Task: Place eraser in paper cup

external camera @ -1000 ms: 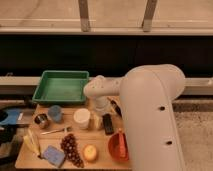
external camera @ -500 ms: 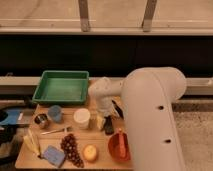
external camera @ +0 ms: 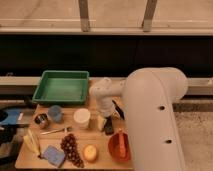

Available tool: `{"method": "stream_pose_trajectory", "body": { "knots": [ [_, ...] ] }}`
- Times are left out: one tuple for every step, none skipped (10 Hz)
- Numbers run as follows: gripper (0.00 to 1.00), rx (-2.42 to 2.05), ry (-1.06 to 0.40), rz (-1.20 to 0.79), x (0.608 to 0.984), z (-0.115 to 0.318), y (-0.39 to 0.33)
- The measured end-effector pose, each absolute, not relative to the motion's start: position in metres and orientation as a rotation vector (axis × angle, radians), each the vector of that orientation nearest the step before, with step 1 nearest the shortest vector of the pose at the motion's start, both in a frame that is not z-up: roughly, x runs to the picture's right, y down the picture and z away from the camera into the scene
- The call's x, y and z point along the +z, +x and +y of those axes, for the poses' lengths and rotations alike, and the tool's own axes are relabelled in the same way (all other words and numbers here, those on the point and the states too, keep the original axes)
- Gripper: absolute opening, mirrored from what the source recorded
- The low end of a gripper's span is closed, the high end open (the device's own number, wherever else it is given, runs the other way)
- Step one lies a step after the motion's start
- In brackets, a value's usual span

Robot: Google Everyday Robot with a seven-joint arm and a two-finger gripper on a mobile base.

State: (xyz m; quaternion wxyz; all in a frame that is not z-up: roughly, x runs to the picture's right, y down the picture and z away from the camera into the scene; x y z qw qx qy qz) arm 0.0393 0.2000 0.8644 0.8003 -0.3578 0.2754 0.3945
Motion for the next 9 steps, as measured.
{"method": "stream_pose_trajectory", "body": {
  "knots": [
    [0.16,0.848,-0.766,0.589,0.863,0.197,0.039],
    [0.08,0.849,-0.765,0.588,0.861,0.194,0.038],
    [0.01,0.848,-0.767,0.589,0.86,0.193,0.038],
    [0.0,0.846,-0.768,0.593,0.858,0.193,0.038],
    [0.0,0.846,-0.769,0.592,0.858,0.192,0.038],
    [0.0,0.845,-0.766,0.591,0.858,0.191,0.039],
    [0.0,0.845,-0.766,0.593,0.857,0.191,0.039],
    [0.0,0.859,-0.759,0.562,0.853,0.187,0.039],
    [0.0,0.88,-0.744,0.521,0.848,0.18,0.042]
  ]
}}
